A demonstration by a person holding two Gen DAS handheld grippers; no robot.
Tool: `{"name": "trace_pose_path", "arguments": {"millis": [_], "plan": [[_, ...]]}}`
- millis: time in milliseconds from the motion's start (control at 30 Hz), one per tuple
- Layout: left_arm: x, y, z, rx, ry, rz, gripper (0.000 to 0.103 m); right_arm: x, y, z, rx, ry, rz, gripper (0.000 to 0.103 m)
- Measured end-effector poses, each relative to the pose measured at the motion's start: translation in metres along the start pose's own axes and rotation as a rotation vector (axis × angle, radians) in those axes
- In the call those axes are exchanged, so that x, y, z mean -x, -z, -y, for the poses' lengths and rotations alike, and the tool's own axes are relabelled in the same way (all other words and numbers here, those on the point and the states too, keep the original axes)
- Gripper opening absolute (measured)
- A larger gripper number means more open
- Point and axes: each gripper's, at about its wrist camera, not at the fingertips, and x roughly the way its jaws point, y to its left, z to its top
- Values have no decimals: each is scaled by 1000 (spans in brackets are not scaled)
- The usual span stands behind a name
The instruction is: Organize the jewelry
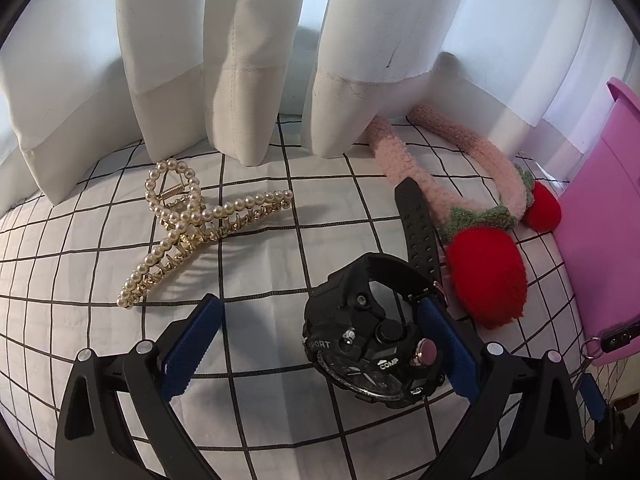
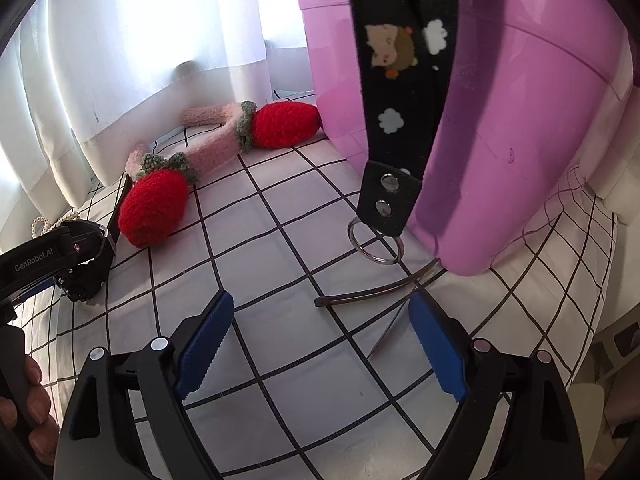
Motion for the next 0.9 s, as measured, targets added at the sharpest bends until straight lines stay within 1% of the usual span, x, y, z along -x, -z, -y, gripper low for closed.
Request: {"name": "trace_pose_path", "arguments": {"millis": [67,167,233,300,400,467,633,700,733,767,800,833,867,900], "plan": [[3,-1,-2,13,-2,-3,97,1,0,1,1,-1,0,85],[7,-1,1,-20,-48,9,97,-1,-1,0,7,6,-4,85],[5,-1,3,-44,-66,11,98,-2,-2,0,11,14,-8,85],[1,-2,2,-38,-64,0,98,-4,-4,-2,20,28,-15,85],[-5,-2,-5,1,-34,-11,98,-7,-6,-2,32,34,-16,85],[-5,-1,-3,-19,-51,9,98,-8,-6,-2,38,33,-14,85],[-3,2,-5,-21,-38,28,97,-6,-6,1,36,-8,-4,84],[1,5,-6,-24,-26,36,90,-5,-5,3,28,-15,5,81],[6,10,-5,-27,-18,41,87,-3,-4,3,34,-9,12,72],[8,12,-4,-32,-10,47,80,-1,-3,3,47,6,19,66],[10,13,-2,-35,4,52,73,0,-1,4,57,9,27,57],[12,14,-1,-40,14,56,70,1,-1,4,63,6,30,52],[13,15,0,-45,28,58,62,2,0,4,67,2,31,46],[15,17,1,-51,40,59,54,4,1,3,74,-2,34,42]]}}
